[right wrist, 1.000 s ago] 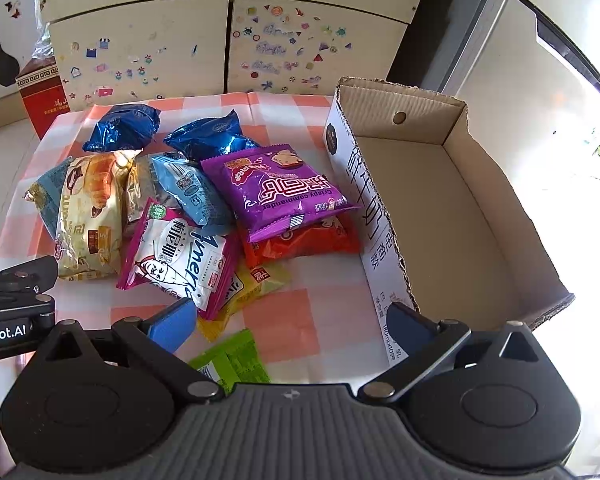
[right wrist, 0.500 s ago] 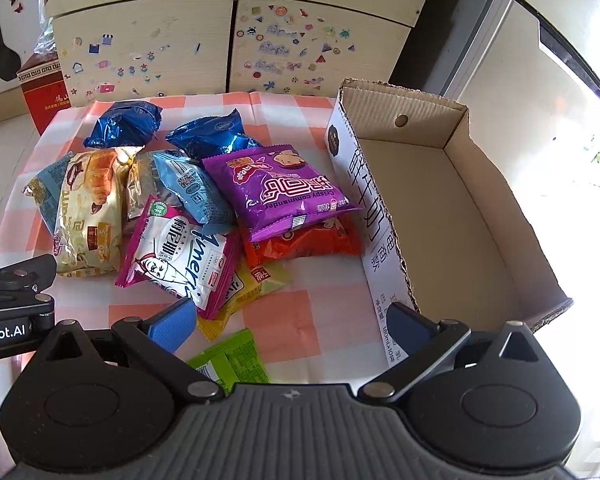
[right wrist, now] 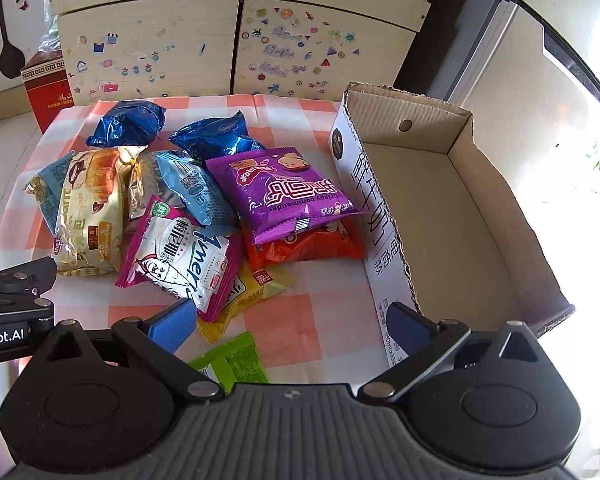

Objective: Organize snacks

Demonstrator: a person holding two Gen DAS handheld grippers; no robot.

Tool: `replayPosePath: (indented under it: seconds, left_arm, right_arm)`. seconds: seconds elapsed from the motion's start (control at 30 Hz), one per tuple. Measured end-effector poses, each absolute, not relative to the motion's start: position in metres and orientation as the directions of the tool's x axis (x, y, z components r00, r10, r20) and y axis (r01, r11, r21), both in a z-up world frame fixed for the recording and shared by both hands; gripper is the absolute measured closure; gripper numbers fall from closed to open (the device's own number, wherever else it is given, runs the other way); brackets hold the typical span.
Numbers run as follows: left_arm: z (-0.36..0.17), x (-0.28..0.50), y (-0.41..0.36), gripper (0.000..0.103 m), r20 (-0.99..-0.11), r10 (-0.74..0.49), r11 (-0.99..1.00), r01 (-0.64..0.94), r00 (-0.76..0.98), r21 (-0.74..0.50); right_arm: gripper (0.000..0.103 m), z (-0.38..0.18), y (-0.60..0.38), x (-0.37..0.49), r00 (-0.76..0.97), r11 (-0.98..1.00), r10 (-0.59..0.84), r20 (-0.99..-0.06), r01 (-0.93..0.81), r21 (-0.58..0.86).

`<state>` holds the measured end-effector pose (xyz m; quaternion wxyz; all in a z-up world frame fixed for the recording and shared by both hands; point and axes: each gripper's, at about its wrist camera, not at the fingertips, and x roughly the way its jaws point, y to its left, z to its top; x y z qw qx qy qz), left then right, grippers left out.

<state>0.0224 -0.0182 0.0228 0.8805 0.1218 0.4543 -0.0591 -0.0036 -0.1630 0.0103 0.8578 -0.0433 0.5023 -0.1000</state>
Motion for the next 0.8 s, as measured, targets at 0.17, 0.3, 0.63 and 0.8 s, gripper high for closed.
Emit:
replayPosePath:
  seconds: [0.17, 0.3, 0.63, 0.8]
  left_arm:
    - [0.021, 0.022, -0.019, 0.001, -0.817, 0.004, 0.963, 0.217, 0.577, 0.157]
    - [0.021, 0.023, -0.018, 0.001, -0.817, 0.001, 0.964, 0.218, 0.576, 0.154]
    - [0.023, 0.023, -0.011, 0.001, -0.815, -0.038, 0.968, 0.225, 0.578, 0.114]
    - [0.027, 0.026, 0.002, 0.001, -0.807, -0.06, 0.974, 0.211, 0.587, 0.081]
  right_arm:
    - [0.0, 0.01, -0.163, -0.004, 0.478, 0.977, -0.214, -0.852, 0.125, -0.175]
    - [0.0, 0.009, -0.164, -0.004, 0.485, 0.979, -0.204, -0.851, 0.122, -0.165]
    - [0.0, 0.023, -0.188, -0.016, 0.55, 0.996, -0.049, -0.834, 0.088, 0.0]
    - [0.0, 0.026, -0.203, -0.028, 0.574, 0.994, 0.018, -0.818, 0.075, 0.074]
